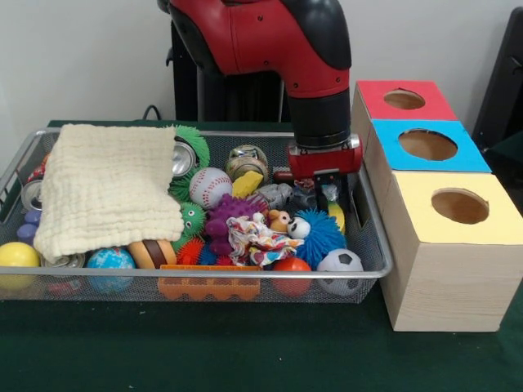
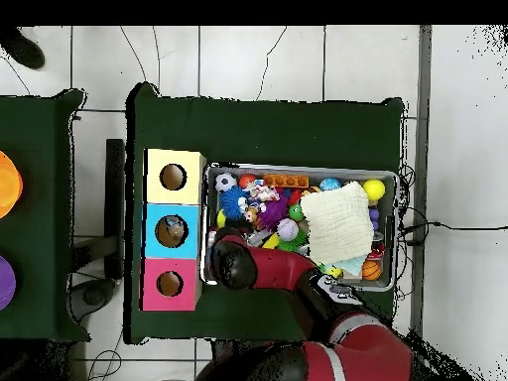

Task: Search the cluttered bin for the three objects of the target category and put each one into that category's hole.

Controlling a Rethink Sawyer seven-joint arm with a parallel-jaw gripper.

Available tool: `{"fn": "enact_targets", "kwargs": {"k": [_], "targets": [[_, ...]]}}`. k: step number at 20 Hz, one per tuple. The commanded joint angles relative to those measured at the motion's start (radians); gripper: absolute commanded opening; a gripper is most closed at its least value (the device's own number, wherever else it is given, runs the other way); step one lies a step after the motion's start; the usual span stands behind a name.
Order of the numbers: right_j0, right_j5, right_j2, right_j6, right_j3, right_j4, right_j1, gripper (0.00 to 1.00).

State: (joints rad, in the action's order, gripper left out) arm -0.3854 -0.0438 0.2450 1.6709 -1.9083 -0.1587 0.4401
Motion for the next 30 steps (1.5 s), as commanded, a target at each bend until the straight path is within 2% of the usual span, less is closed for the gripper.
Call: {"fn": "enact_targets", "kwargs": {"k": [1, 3, 9, 20, 26, 30], "targets": [[0.008, 0.137, -0.013, 0.136, -0.035, 0.027, 0.092, 0.0], [0.033, 0.162, -0.036, 0.144, -0.042, 0.036, 0.121, 0.0], [0.048, 0.214, -0.051, 0.159, -0.082, 0.049, 0.177, 0.0], [0.038, 0.254, -0.04, 0.159, -0.101, 0.056, 0.21, 0.0], [-0.049, 0.255, -0.014, 0.086, -0.122, -0.001, 0.214, 0.0], [-0.165, 0.265, 0.019, -0.021, -0.136, -0.084, 0.215, 0.0]]}}
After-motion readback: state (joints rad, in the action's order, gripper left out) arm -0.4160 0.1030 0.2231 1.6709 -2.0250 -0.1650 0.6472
